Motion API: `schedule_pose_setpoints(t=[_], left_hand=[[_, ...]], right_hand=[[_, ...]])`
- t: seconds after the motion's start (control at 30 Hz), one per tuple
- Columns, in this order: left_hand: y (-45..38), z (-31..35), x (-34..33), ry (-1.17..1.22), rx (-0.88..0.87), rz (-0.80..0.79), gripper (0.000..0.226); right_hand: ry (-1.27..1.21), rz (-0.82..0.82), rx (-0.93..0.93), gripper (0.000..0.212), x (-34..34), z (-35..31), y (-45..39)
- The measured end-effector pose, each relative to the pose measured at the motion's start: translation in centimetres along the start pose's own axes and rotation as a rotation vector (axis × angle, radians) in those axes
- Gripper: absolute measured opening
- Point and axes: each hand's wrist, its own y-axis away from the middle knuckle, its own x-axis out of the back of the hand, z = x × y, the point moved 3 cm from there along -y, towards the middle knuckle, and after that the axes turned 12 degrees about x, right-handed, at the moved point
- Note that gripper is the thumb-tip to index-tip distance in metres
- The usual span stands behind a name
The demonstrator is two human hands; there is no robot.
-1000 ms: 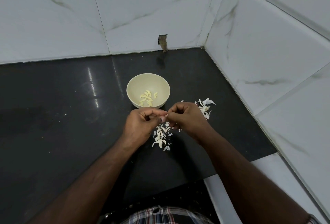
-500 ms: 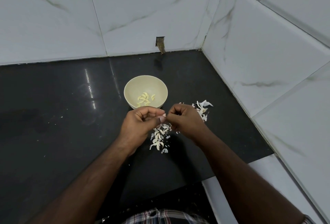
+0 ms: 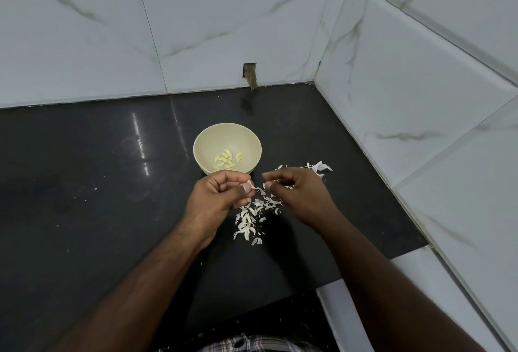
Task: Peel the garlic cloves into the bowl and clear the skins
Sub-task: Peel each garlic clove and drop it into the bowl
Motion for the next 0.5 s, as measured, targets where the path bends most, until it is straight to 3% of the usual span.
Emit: schedule_pose_setpoints(t=[0.1,0.2,0.33,0.5], left_hand=[[0.0,-0.1,0.1,0.01,0.017,0.006,0.011],[0.0,-0.3,0.1,0.008,0.042,-0.007,0.012],[0.4,-0.2,-0.1,0.03,0.056,-0.039,0.016],[0.5,-0.1,-0.3,0.062,0.059,-0.026,0.009]], right_hand=[[-0.138,-0.06,0.066,0.018,-1.0,-1.3,0.5],[-0.208,-0.006,0.082,0.01,-1.5,-1.8,0.8],[-0.158,0.028,0.068,0.002,-1.7,-1.9,0.8],[-0.12,0.052,0.061,0.008,-2.0,-2.4,0.9]])
